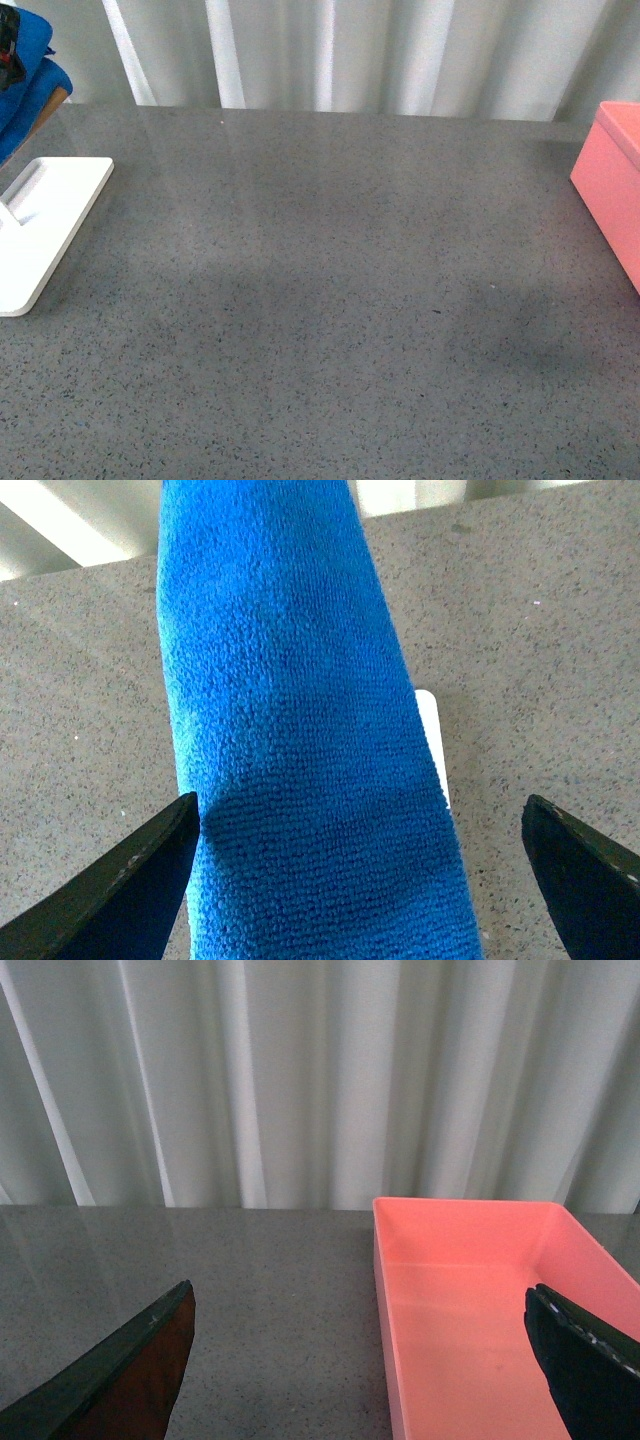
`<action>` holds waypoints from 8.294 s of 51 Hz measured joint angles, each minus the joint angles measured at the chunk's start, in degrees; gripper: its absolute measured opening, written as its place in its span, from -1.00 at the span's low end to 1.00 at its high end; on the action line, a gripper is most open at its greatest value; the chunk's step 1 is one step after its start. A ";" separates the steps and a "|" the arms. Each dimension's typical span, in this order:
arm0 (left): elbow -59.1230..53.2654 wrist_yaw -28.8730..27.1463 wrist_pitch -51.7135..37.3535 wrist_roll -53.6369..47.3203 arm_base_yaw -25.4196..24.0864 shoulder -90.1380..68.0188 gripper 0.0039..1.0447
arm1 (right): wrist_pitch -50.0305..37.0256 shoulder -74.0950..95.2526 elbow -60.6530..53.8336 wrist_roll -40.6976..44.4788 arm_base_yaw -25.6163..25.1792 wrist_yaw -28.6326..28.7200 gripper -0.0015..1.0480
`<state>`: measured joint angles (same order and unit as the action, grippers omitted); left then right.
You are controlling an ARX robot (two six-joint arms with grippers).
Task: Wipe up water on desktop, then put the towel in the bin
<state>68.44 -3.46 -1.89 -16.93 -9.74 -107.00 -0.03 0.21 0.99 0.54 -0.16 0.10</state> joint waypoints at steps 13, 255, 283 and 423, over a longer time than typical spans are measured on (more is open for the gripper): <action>-1.92 0.44 -2.56 -2.40 -0.55 -1.62 0.87 | 0.00 0.02 0.00 0.00 0.00 -0.02 0.86; 4.09 13.20 -9.73 18.97 42.38 5.49 -0.94 | -53.81 90.23 29.64 -11.67 16.02 21.84 -0.94; 3.17 13.55 -9.60 21.00 38.29 7.41 -0.19 | -53.35 85.99 31.87 -15.39 9.70 23.96 -0.94; -67.19 3.50 -11.43 17.31 9.64 93.92 -0.94 | -48.15 84.19 34.40 -16.37 2.25 24.72 -0.94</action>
<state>1.26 0.03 -13.32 0.38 -0.10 -13.08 -48.18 84.40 35.40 -15.84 2.09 24.82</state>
